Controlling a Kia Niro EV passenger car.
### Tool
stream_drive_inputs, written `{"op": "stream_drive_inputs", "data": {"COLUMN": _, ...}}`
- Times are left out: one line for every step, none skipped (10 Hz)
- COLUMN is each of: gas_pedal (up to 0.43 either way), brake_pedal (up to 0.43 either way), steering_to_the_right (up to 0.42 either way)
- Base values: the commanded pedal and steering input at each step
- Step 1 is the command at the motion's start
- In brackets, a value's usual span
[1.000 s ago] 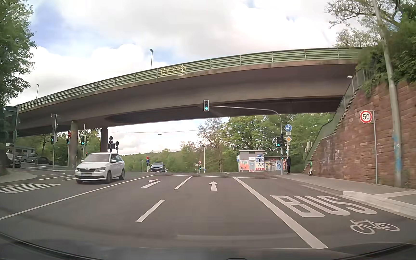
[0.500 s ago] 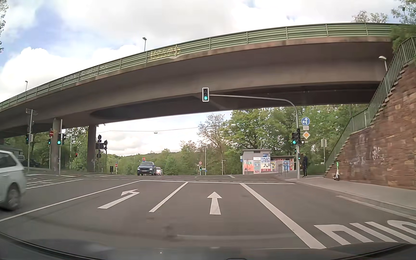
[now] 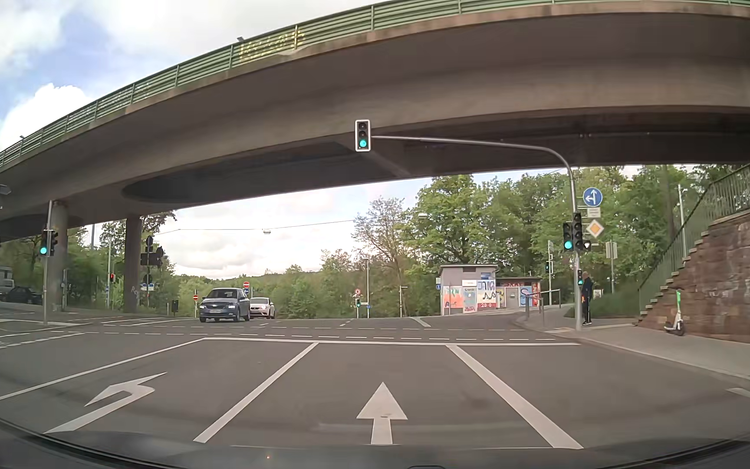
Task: Follow the waypoints while adhering to traffic rules and regulations
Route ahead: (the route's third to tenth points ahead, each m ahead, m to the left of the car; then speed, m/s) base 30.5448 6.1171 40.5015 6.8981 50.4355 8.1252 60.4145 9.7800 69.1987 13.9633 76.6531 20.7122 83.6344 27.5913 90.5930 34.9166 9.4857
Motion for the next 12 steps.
{"op": "stream_drive_inputs", "data": {"gas_pedal": 0.138, "brake_pedal": 0.0, "steering_to_the_right": 0.001}}
{"op": "stream_drive_inputs", "data": {"gas_pedal": 0.138, "brake_pedal": 0.0, "steering_to_the_right": 0.001}}
{"op": "stream_drive_inputs", "data": {"gas_pedal": 0.138, "brake_pedal": 0.0, "steering_to_the_right": 0.001}}
{"op": "stream_drive_inputs", "data": {"gas_pedal": 0.138, "brake_pedal": 0.0, "steering_to_the_right": 0.001}}
{"op": "stream_drive_inputs", "data": {"gas_pedal": 0.138, "brake_pedal": 0.0, "steering_to_the_right": 0.001}}
{"op": "stream_drive_inputs", "data": {"gas_pedal": 0.138, "brake_pedal": 0.0, "steering_to_the_right": 0.001}}
{"op": "stream_drive_inputs", "data": {"gas_pedal": 0.138, "brake_pedal": 0.0, "steering_to_the_right": 0.0}}
{"op": "stream_drive_inputs", "data": {"gas_pedal": 0.138, "brake_pedal": 0.0, "steering_to_the_right": -0.003}}
{"op": "stream_drive_inputs", "data": {"gas_pedal": 0.138, "brake_pedal": 0.0, "steering_to_the_right": -0.004}}
{"op": "stream_drive_inputs", "data": {"gas_pedal": 0.138, "brake_pedal": 0.0, "steering_to_the_right": -0.004}}
{"op": "stream_drive_inputs", "data": {"gas_pedal": 0.138, "brake_pedal": 0.0, "steering_to_the_right": -0.004}}
{"op": "stream_drive_inputs", "data": {"gas_pedal": 0.138, "brake_pedal": 0.0, "steering_to_the_right": -0.004}}
